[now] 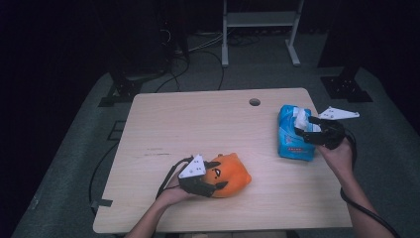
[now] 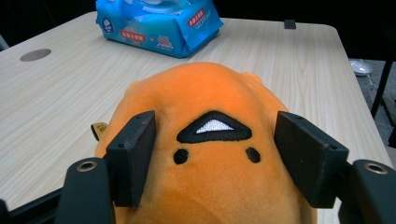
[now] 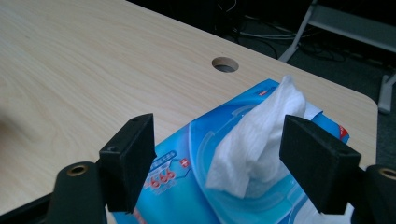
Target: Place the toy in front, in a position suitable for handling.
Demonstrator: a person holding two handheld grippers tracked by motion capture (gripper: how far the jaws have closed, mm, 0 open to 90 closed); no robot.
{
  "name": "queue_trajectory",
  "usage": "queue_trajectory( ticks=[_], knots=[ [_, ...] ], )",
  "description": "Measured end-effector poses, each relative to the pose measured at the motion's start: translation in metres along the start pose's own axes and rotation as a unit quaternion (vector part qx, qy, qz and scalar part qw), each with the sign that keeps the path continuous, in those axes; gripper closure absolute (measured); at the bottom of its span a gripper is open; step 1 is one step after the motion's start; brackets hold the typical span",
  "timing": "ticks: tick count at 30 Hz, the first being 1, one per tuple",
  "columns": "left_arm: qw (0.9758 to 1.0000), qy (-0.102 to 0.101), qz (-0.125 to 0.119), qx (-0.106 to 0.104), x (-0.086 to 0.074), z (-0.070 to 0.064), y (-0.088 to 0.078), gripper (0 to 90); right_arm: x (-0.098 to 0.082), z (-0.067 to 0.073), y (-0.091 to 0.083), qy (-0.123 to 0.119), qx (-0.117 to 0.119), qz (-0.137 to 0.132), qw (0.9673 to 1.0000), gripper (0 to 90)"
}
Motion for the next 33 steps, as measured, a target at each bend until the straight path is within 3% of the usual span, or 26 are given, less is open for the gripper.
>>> queue_trajectory(
  ticks=[5, 11, 12, 14, 15, 17, 18, 19, 22, 33],
  knots=[
    [1.0, -0.003, -0.002, -0.002, 0.0, 0.001, 0.0, 30.1, 0.006, -0.009, 0.016, 0.003, -0.015, 0.02, 0.9997, 27.4],
    [1.0, -0.003, -0.004, -0.002, -0.002, 0.001, 0.0, 29.8, 0.006, -0.02, 0.027, 0.025, -0.021, 0.029, 0.999, 33.3],
    [1.0, -0.005, -0.007, -0.004, -0.002, 0.001, 0.001, 29.7, 0.005, -0.024, 0.03, 0.033, -0.028, 0.034, 0.9985, 38.7],
    [1.0, -0.005, -0.007, -0.004, -0.002, 0.001, 0.001, 29.6, 0.004, -0.025, 0.032, 0.038, -0.023, 0.038, 0.9983, 41.2],
    [1.0, -0.005, -0.006, -0.003, -0.002, 0.001, 0.001, 29.5, 0.002, -0.028, 0.035, 0.046, -0.024, 0.045, 0.9977, 52.3],
    [1.0, -0.004, -0.006, -0.002, -0.002, 0.001, 0.001, 29.5, 0.001, -0.028, 0.036, 0.048, -0.018, 0.046, 0.9976, 57.0],
    [1.0, -0.005, -0.007, -0.002, -0.002, 0.001, 0.001, 29.4, -0.001, -0.028, 0.037, 0.053, -0.015, 0.053, 0.9971, 69.7],
    [1.0, -0.005, -0.007, -0.002, -0.002, 0.001, 0.001, 29.3, -0.001, -0.028, 0.037, 0.053, -0.015, 0.053, 0.9971, 69.7],
    [1.0, -0.005, -0.007, -0.002, -0.002, 0.001, 0.001, 29.2, -0.003, -0.027, 0.036, 0.056, -0.005, 0.055, 0.9969, 82.2],
    [1.0, -0.001, -0.005, -0.001, -0.002, 0.001, 0.001, 27.0, 0.011, -0.019, 0.009, 0.045, 0.016, 0.019, 0.9987, 84.6]
  ],
)
Point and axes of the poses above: each handheld gripper's, and its own axes: y roughly forward along the jaws, x roughly out of its top, z roughly to its left, the point moved 4 cm from there along y, roughly forward along the jaws, and after that the axes turned 12 degrees about z, right-handed, at the moved point
